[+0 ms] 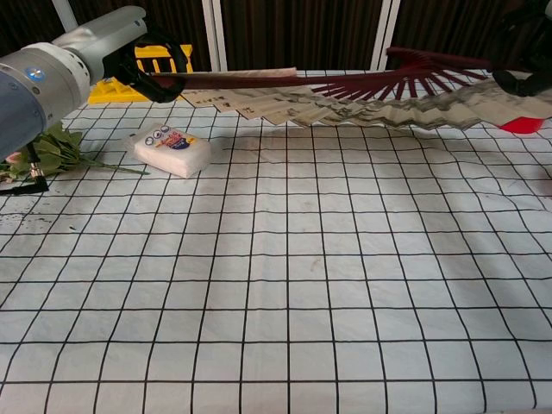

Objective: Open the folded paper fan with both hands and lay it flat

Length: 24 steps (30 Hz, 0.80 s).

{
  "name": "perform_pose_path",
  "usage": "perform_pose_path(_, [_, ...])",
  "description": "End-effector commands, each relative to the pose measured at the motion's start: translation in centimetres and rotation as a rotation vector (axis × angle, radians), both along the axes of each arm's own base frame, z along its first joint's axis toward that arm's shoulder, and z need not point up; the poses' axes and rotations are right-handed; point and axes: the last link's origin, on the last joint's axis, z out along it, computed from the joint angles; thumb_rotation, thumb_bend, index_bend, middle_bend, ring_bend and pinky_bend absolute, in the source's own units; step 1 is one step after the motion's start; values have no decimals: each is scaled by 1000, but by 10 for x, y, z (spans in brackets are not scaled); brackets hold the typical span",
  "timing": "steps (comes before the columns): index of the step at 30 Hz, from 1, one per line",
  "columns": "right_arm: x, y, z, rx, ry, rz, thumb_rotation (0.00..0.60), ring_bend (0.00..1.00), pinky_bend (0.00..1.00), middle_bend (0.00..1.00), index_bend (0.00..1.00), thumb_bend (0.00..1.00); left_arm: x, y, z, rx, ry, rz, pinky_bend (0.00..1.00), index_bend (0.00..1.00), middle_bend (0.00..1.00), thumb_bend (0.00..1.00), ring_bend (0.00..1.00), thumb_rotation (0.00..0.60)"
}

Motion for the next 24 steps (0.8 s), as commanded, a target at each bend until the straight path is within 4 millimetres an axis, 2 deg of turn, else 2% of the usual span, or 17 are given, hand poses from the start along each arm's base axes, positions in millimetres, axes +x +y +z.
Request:
perform_pose_path(1, [-4,7,-2,27,39,-12,600,962,945,929,96,217,-1,-3,-1,-7,-3,5,75,652,253,446,0,600])
perform_pose_path(4, [-8,13,-3,46,71,-31,600,949,945,908,6,152,-3,-6,-3,-15,-3,8,75,652,253,446,0,600])
perform_pose_path(7, [-14,21,-3,75,100,-65,600,938,945,896,0,96,-5,-10,-6,-27,0,11,75,649,253,446,0,600])
perform_pose_path(14, [-22,37,-1,107,100,-95,600,936,945,892,0,86,-13,-19,-12,-59,28,19,75,624,232,434,0,600])
perform_pose_path(16, [-23,39,0,107,90,-102,600,936,945,892,0,87,-16,-22,-14,-77,44,21,70,592,206,386,0,600])
perform_pose_path(21, [-27,44,2,110,83,-111,600,936,945,891,0,86,-27,-33,-14,-145,84,36,24,461,119,93,0,600])
perform_pose_path(24, [-28,47,3,116,80,-113,600,928,944,882,0,87,-34,-38,-10,-175,96,46,1,399,83,16,0,600])
